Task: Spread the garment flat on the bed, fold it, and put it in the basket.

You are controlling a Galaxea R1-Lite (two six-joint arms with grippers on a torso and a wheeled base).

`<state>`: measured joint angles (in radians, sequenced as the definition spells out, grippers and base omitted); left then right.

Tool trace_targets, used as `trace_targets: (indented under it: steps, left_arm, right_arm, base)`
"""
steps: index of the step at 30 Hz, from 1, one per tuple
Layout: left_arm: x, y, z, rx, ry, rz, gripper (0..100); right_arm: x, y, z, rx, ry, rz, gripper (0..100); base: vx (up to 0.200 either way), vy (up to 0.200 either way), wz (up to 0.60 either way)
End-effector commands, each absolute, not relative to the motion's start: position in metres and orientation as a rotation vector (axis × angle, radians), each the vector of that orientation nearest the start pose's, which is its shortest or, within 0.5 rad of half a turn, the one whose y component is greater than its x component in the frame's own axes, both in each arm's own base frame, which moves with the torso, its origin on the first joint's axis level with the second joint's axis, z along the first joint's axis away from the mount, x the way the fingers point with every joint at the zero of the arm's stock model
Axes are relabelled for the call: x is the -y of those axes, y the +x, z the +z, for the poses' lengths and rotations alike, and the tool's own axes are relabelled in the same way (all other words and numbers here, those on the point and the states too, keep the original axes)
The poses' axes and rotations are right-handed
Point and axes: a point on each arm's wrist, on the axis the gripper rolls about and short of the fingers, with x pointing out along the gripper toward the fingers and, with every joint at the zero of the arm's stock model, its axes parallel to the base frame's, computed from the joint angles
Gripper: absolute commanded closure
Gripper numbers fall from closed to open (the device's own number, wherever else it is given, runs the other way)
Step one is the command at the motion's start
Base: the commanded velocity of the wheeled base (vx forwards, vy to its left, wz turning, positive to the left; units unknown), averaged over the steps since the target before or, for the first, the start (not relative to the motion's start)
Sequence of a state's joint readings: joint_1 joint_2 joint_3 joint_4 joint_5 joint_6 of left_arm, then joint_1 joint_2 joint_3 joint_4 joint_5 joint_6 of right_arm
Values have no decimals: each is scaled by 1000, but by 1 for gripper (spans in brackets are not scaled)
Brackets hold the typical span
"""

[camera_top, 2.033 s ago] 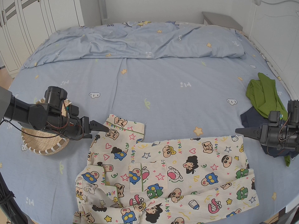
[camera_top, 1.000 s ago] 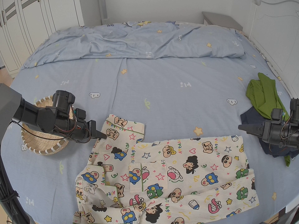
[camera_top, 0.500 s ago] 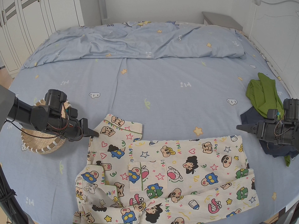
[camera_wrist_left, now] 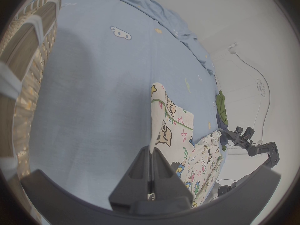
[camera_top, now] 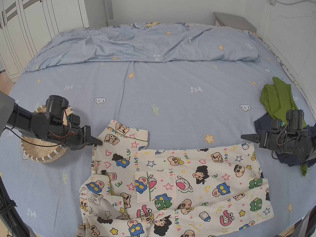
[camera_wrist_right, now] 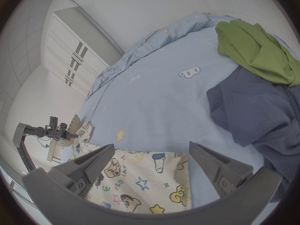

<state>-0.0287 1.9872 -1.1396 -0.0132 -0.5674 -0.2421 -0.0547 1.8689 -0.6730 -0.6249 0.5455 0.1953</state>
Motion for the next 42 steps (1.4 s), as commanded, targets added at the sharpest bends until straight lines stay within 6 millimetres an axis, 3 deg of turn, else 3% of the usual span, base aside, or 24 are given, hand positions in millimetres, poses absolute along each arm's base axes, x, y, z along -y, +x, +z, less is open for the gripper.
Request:
trace_targets:
  steps: [1, 17, 18, 36, 42]
  left_arm:
    - [24, 359, 121, -883, -446, -465, 100]
    - [24, 359, 120, -885, -447, -464, 100]
    - [24, 359, 120, -885, -447, -464, 100]
    - [24, 359, 122, -877, -451, -472, 100]
    - [25, 344, 131, -879, -496, -488, 100]
  right_arm:
    - [8, 315, 78, -645, 376, 409, 0]
    - [5, 327, 70, -661, 425, 409, 0]
    - [6, 327, 70, -660, 426, 408, 100]
    - [8, 326, 68, -671, 445, 400, 100]
    - [3, 298, 99, -621, 495, 452, 100]
  base:
    - [0, 0, 0]
    - [0, 0, 0]
    - [0, 0, 0]
    - [0, 0, 0]
    - [0, 0, 0]
